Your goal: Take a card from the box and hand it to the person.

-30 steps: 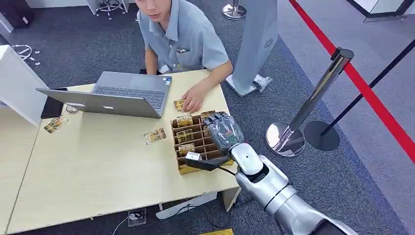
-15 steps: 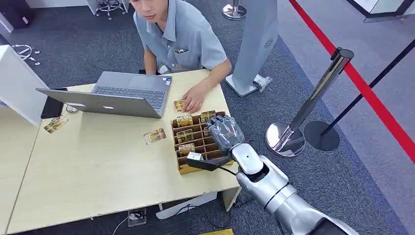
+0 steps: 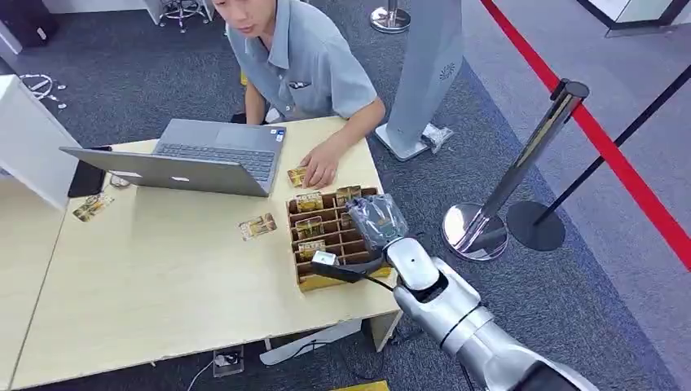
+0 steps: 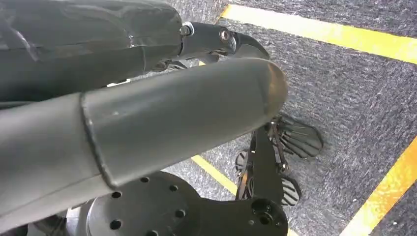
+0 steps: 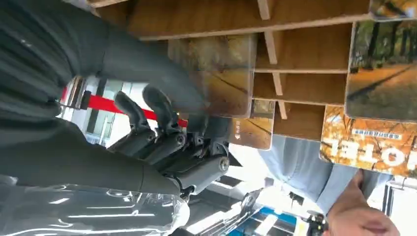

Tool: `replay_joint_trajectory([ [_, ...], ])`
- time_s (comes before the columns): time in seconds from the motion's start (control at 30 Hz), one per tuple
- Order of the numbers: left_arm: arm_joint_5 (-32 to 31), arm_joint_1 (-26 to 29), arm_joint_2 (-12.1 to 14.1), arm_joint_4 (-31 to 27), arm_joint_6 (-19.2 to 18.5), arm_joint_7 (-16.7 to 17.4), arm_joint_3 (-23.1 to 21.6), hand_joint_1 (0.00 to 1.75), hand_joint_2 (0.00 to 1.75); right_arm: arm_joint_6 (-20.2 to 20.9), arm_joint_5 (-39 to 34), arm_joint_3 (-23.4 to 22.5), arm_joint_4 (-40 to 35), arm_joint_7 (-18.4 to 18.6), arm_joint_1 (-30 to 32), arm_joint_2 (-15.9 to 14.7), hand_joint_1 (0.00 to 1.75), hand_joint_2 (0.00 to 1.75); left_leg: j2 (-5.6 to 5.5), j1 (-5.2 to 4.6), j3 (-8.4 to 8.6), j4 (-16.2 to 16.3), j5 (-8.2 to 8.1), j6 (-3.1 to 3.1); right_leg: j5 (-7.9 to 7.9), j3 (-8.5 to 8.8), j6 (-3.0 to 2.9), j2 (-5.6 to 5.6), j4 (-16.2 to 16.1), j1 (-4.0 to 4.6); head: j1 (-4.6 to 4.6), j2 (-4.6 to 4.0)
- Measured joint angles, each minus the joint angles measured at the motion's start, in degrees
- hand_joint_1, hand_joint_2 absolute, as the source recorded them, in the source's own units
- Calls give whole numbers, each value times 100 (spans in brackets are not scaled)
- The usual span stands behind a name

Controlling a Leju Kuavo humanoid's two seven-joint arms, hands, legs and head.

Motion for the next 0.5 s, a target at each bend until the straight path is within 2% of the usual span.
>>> replay_joint_trajectory([
  [0.3, 2, 1, 0, 0, 37, 2, 0, 0, 0, -478, 157, -223, -88, -26, 30, -2, 162, 175, 0, 0, 0, 0, 0, 0, 0, 0, 0, -1, 0, 0, 0, 0],
  [0.5, 2, 2, 0, 0, 26, 0, 0, 0, 0, -529, 212, -365, -199, -24, 31, -13, 157, 175, 0, 0, 0, 0, 0, 0, 0, 0, 0, -1, 0, 0, 0, 0],
])
